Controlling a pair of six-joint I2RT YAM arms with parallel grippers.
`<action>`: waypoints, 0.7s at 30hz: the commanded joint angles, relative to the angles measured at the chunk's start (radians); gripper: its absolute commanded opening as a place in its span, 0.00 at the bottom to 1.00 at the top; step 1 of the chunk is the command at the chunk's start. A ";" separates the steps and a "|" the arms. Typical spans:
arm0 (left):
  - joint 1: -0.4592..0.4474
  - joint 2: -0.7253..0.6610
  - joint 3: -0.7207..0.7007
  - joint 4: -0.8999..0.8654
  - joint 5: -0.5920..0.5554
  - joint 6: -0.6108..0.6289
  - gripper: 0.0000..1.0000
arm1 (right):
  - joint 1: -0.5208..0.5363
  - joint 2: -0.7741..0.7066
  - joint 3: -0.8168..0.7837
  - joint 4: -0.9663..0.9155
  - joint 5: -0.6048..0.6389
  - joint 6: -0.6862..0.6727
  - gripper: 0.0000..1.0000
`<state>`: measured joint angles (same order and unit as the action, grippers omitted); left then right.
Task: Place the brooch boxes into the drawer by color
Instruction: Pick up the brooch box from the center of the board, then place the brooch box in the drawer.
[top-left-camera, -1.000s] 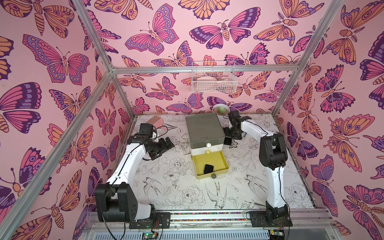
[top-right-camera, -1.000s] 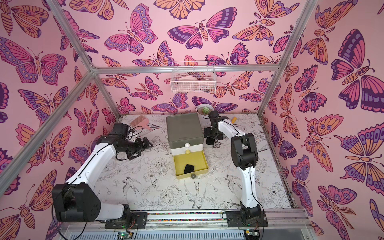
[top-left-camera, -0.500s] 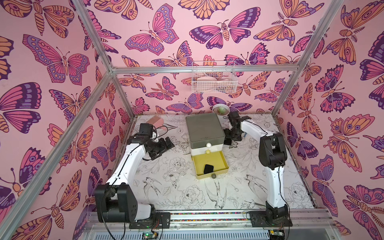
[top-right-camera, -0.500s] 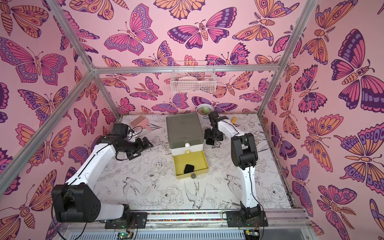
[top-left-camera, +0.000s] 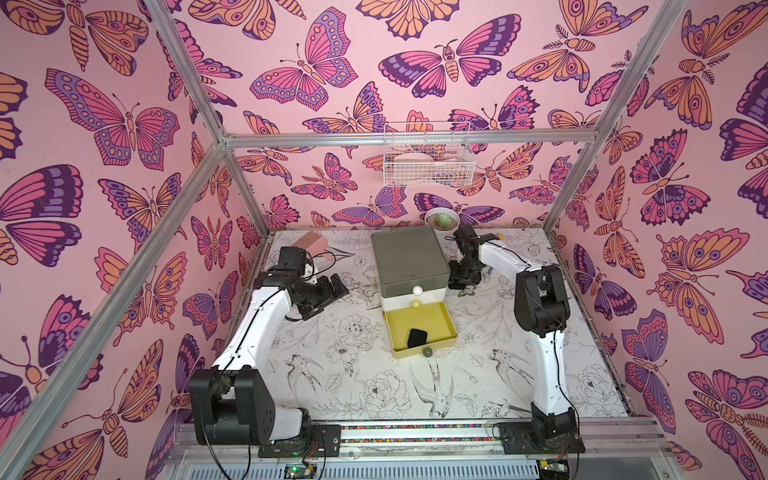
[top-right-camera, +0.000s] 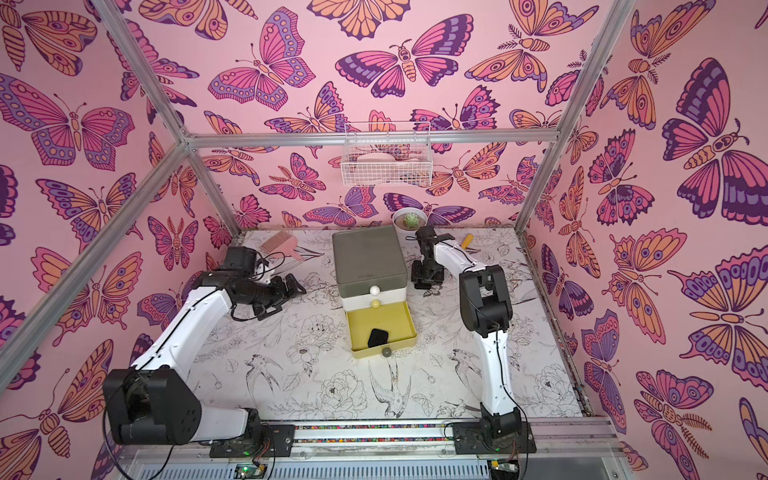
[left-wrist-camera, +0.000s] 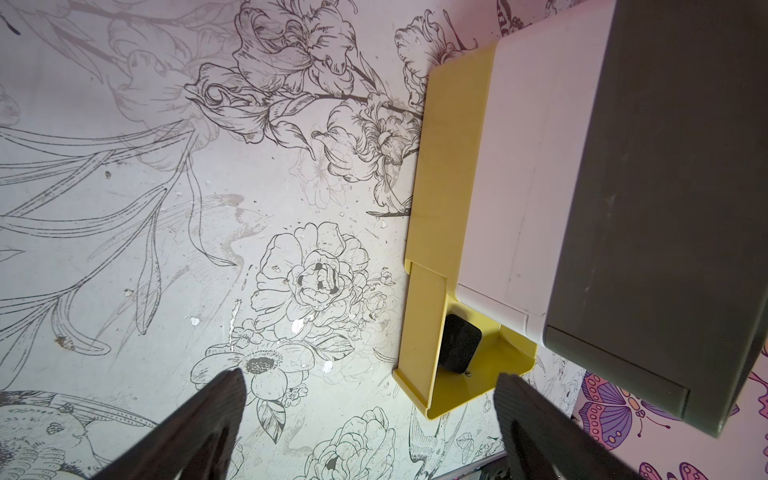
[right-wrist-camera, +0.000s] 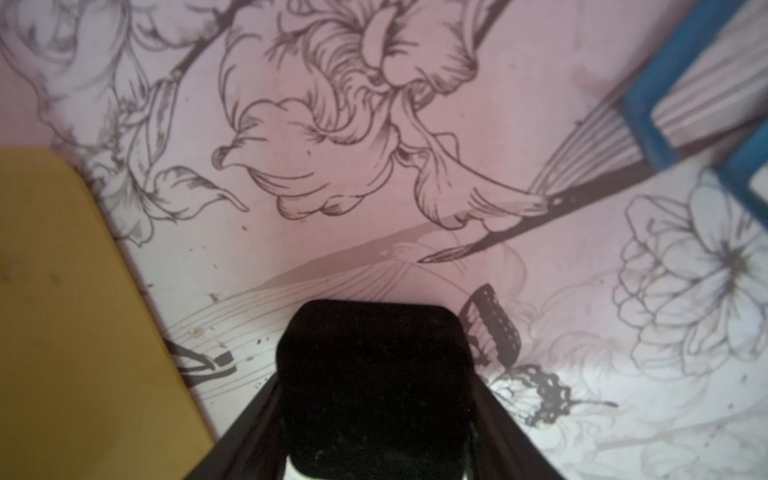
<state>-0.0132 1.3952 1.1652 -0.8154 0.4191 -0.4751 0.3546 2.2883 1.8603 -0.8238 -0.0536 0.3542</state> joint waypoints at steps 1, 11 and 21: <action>0.006 -0.015 -0.012 -0.012 -0.005 0.018 1.00 | 0.003 -0.041 -0.062 0.005 0.016 0.012 0.46; 0.005 -0.007 -0.007 -0.011 -0.006 0.016 1.00 | 0.001 -0.504 -0.451 0.162 -0.093 0.038 0.47; 0.005 0.038 0.024 -0.008 -0.001 0.024 1.00 | 0.147 -0.962 -0.908 0.375 -0.280 0.086 0.49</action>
<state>-0.0132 1.4200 1.1683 -0.8154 0.4187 -0.4713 0.4442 1.3281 1.0019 -0.4938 -0.2852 0.4232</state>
